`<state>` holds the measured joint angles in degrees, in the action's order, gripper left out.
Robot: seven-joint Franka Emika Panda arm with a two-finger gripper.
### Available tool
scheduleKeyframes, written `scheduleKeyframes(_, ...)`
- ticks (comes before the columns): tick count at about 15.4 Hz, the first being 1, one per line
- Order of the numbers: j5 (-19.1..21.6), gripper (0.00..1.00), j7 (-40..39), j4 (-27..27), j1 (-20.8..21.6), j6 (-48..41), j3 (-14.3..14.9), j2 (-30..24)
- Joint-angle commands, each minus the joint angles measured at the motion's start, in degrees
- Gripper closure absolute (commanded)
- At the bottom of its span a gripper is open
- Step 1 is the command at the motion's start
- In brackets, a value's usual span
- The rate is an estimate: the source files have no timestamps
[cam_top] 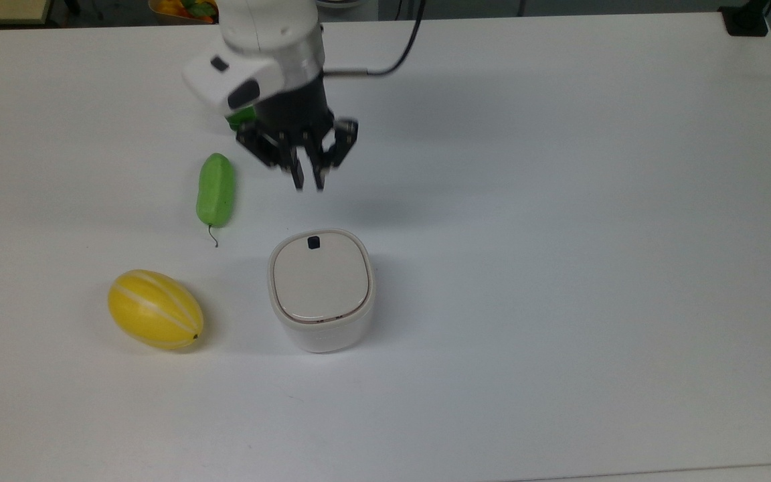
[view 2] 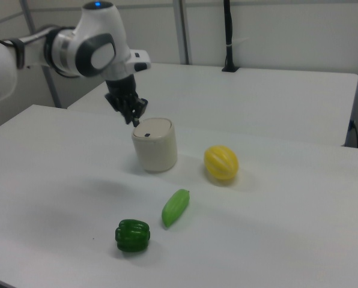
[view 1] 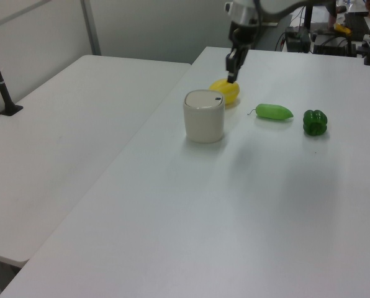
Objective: Close garbage bin
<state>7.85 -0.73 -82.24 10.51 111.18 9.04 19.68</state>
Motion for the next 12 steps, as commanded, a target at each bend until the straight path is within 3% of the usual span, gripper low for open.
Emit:
scheduleKeyframes(1,-2.8,0.1,2.7,-2.0,0.2,-13.5,0.3,-6.7)
scheduleKeyframes(2,-5.3,0.0,3.4,-2.1,0.5,-16.0,0.2,-7.8)
scheduleKeyframes(7,-9.4,0.0,10.0,-2.8,1.0,-24.9,0.0,-12.9)
scheduleKeyframes(12,-10.1,0.0,8.4,-5.9,0.3,-27.8,0.1,-17.3)
